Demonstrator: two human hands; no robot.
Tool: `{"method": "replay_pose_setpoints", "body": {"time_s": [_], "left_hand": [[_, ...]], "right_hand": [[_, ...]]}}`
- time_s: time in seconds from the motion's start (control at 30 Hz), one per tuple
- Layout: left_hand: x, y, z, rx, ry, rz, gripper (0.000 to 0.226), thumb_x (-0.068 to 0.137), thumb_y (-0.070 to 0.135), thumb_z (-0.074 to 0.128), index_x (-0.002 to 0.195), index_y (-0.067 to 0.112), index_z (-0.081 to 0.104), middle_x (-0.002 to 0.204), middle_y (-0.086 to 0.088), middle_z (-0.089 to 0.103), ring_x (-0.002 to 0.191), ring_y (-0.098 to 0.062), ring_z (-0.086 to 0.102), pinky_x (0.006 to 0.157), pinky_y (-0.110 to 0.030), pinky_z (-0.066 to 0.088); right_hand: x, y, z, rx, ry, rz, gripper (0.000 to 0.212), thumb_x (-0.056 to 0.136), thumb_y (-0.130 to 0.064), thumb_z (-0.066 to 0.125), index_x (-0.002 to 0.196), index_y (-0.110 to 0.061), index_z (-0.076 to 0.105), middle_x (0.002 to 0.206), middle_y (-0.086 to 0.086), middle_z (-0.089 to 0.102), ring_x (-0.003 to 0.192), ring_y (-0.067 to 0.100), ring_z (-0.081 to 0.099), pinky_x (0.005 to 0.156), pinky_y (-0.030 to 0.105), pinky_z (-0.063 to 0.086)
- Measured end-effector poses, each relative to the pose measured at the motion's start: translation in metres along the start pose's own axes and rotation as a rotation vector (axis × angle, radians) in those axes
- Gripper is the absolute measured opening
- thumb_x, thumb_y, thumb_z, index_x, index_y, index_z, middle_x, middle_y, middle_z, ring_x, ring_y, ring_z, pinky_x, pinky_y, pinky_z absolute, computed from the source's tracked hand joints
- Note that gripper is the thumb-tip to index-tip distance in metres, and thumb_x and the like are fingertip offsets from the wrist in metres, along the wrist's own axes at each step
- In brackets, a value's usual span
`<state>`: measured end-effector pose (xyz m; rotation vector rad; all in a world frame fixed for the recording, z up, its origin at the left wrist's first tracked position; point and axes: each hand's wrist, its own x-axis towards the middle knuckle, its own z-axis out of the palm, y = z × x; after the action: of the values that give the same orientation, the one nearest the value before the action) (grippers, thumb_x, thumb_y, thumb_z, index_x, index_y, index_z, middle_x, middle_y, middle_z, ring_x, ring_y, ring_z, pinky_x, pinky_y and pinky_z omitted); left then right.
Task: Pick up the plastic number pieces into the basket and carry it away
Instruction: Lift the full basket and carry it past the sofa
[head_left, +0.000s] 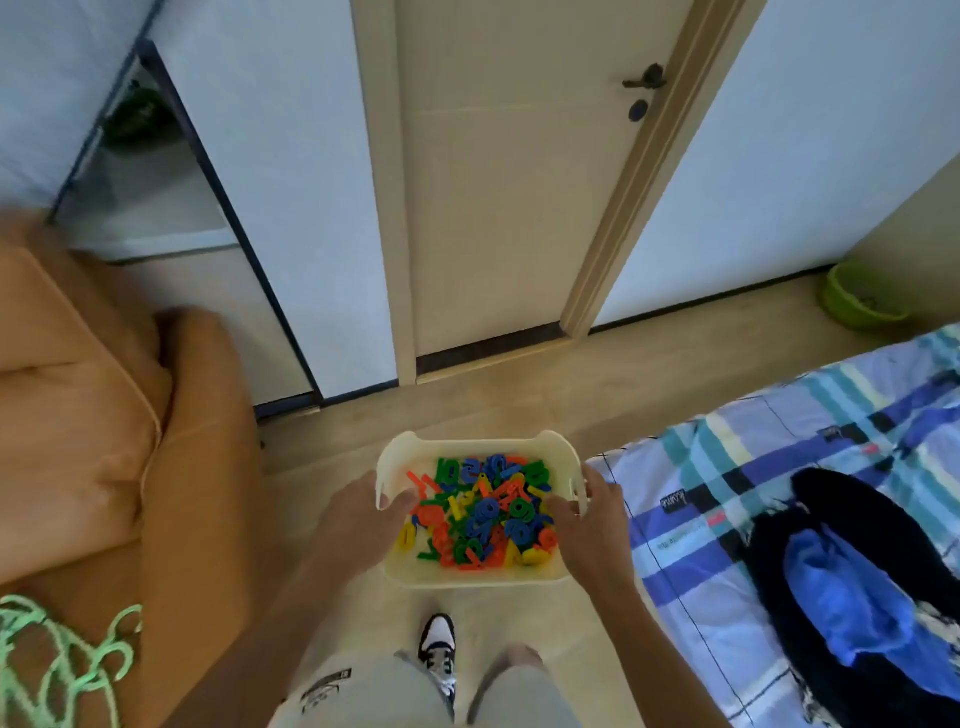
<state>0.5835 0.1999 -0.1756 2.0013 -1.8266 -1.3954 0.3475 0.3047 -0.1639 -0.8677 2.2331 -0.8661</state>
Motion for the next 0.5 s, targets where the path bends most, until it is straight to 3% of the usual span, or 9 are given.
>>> {"method": "replay_pose_setpoints", "body": {"time_s": [0.1, 0.17, 0.23, 0.3, 0.43, 0.5], "left_hand": [[0.049, 0.007, -0.006, 0.009, 0.022, -0.042, 0.058, 0.07, 0.073, 0.044, 0.1, 0.027, 0.063, 0.089, 0.004, 0.07, 0.081, -0.015, 0.068, 0.079, -0.04, 0.059], [0.078, 0.007, -0.006, -0.011, 0.049, -0.091, 0.065, 0.065, 0.077, 0.041, 0.101, 0.027, 0.063, 0.091, 0.004, 0.07, 0.081, -0.014, 0.068, 0.079, -0.039, 0.059], [0.103, 0.016, -0.008, -0.058, 0.088, -0.165, 0.062, 0.069, 0.073, 0.046, 0.104, 0.024, 0.063, 0.093, 0.003, 0.07, 0.084, -0.015, 0.067, 0.081, -0.036, 0.057], [0.128, 0.023, -0.008, -0.071, 0.13, -0.234, 0.044, 0.084, 0.055, 0.057, 0.108, 0.019, 0.061, 0.097, -0.003, 0.068, 0.087, -0.019, 0.064, 0.078, -0.031, 0.052], [0.177, 0.022, -0.003, -0.13, 0.23, -0.363, 0.038, 0.091, 0.039, 0.063, 0.108, 0.005, 0.061, 0.089, -0.004, 0.061, 0.082, -0.019, 0.058, 0.071, -0.029, 0.044], [0.202, 0.019, 0.002, -0.202, 0.255, -0.43, 0.038, 0.087, 0.041, 0.066, 0.106, 0.009, 0.056, 0.084, 0.002, 0.056, 0.083, -0.018, 0.056, 0.073, -0.029, 0.041]], "right_hand": [[0.063, -0.02, 0.019, 0.011, -0.09, -0.027, 0.048, 0.081, -0.035, 0.059, 0.128, -0.028, 0.053, 0.115, 0.004, 0.058, 0.084, 0.005, 0.067, 0.062, 0.029, 0.058], [0.102, -0.029, 0.037, 0.003, -0.151, -0.036, 0.052, 0.081, -0.031, 0.06, 0.133, -0.028, 0.051, 0.117, 0.004, 0.055, 0.089, 0.01, 0.069, 0.067, 0.036, 0.062], [0.143, -0.041, 0.059, -0.002, -0.212, -0.058, 0.053, 0.087, -0.021, 0.063, 0.138, -0.023, 0.047, 0.119, 0.005, 0.049, 0.095, 0.015, 0.066, 0.063, 0.025, 0.056], [0.182, -0.047, 0.084, -0.061, -0.29, -0.08, 0.054, 0.09, -0.017, 0.063, 0.141, -0.018, 0.045, 0.117, 0.005, 0.046, 0.099, 0.018, 0.062, 0.06, 0.015, 0.046], [0.243, -0.054, 0.133, -0.061, -0.423, -0.1, 0.051, 0.089, -0.014, 0.061, 0.138, -0.019, 0.047, 0.112, 0.004, 0.043, 0.103, 0.02, 0.062, 0.061, 0.016, 0.049], [0.27, -0.053, 0.16, -0.08, -0.485, -0.081, 0.053, 0.089, -0.015, 0.061, 0.14, -0.019, 0.045, 0.115, 0.004, 0.043, 0.101, 0.017, 0.06, 0.062, 0.015, 0.048]]}}
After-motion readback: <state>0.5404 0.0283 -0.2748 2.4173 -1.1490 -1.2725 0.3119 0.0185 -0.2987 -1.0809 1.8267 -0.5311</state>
